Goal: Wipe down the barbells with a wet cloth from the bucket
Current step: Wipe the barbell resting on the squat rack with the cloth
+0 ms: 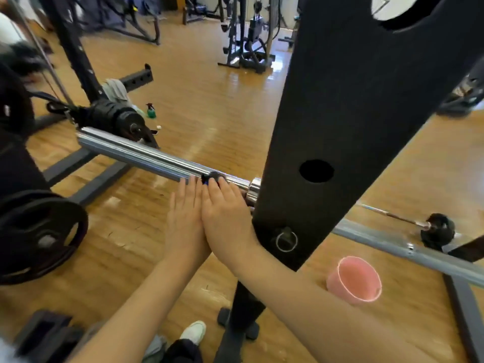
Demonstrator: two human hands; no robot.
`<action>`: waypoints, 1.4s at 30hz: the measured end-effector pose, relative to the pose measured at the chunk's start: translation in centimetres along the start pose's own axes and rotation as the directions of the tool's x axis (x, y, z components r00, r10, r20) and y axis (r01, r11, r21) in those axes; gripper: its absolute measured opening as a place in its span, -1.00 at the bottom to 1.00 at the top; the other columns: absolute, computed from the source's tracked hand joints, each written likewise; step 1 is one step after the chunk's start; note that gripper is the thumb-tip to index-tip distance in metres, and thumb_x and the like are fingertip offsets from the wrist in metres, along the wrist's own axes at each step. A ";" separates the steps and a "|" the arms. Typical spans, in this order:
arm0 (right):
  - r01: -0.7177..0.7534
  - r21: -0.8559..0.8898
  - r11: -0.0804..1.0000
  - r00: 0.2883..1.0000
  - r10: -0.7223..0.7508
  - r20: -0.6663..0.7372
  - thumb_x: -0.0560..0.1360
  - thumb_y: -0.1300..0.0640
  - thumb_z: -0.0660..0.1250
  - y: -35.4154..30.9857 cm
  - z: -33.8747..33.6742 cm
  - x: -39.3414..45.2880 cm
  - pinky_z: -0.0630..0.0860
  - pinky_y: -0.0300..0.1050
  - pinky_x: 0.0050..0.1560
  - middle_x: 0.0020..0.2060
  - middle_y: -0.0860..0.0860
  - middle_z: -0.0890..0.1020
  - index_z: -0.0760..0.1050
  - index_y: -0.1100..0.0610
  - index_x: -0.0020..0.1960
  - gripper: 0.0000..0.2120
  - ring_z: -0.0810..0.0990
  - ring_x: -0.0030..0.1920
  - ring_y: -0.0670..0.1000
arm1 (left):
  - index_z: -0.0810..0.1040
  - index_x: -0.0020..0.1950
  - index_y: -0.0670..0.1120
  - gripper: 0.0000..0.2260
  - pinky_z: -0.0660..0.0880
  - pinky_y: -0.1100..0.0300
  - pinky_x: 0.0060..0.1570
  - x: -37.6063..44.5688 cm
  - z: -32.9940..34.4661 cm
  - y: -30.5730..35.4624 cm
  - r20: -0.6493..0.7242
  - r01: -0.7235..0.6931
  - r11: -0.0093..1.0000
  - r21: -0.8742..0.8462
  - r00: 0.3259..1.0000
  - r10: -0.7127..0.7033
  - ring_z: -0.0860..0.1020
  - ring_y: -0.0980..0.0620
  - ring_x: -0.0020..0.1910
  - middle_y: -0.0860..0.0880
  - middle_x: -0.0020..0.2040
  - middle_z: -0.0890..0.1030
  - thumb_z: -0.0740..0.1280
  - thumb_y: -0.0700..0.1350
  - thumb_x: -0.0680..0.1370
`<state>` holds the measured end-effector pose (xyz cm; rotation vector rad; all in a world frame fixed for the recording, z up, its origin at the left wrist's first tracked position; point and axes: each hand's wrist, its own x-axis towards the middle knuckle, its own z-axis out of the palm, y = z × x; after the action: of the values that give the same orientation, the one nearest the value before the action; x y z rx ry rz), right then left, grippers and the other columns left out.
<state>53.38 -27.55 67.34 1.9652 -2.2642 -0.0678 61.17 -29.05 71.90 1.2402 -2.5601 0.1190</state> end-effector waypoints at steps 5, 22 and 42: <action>0.249 0.148 0.957 0.958 -0.220 -0.186 0.55 0.22 0.00 2.8 -9.0 -10.9 0.35 -0.01 0.32 0.28 0.17 0.50 0.41 0.25 0.35 -0.57 0.45 0.30 0.12 | -0.28 0.47 -0.18 -0.29 -0.14 -0.02 0.48 -7.4 -2.8 4.2 0.167 0.150 0.988 0.037 0.974 -0.154 -0.15 -0.14 0.53 -0.22 0.54 -0.13 0.17 -0.02 0.58; -0.205 0.352 0.913 0.977 0.214 0.014 0.31 0.28 0.35 18.2 1.3 -25.6 0.58 0.05 0.04 0.10 0.18 0.62 0.55 0.30 0.17 -0.58 0.61 0.08 0.18 | -0.11 0.55 -0.17 -0.42 -0.17 0.09 0.48 -9.2 2.5 22.6 0.492 -0.280 0.895 -0.346 0.758 0.427 -0.18 -0.07 0.53 -0.12 0.56 -0.11 0.08 -0.05 0.62; -0.459 0.490 0.741 0.823 0.562 -0.079 0.47 0.33 0.28 27.2 28.0 -32.0 0.34 -0.27 0.24 0.18 0.02 0.59 0.50 0.18 0.29 -0.61 0.53 0.20 0.00 | -0.15 0.55 -0.18 -0.42 -0.20 0.09 0.46 -12.3 28.6 35.8 0.381 -0.507 0.806 -0.306 0.710 0.592 -0.17 -0.06 0.54 -0.14 0.56 -0.12 0.04 -0.02 0.64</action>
<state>27.23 6.34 40.59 1.3061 -2.7400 0.7699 34.08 -3.08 42.85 0.4139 -3.1966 -0.3224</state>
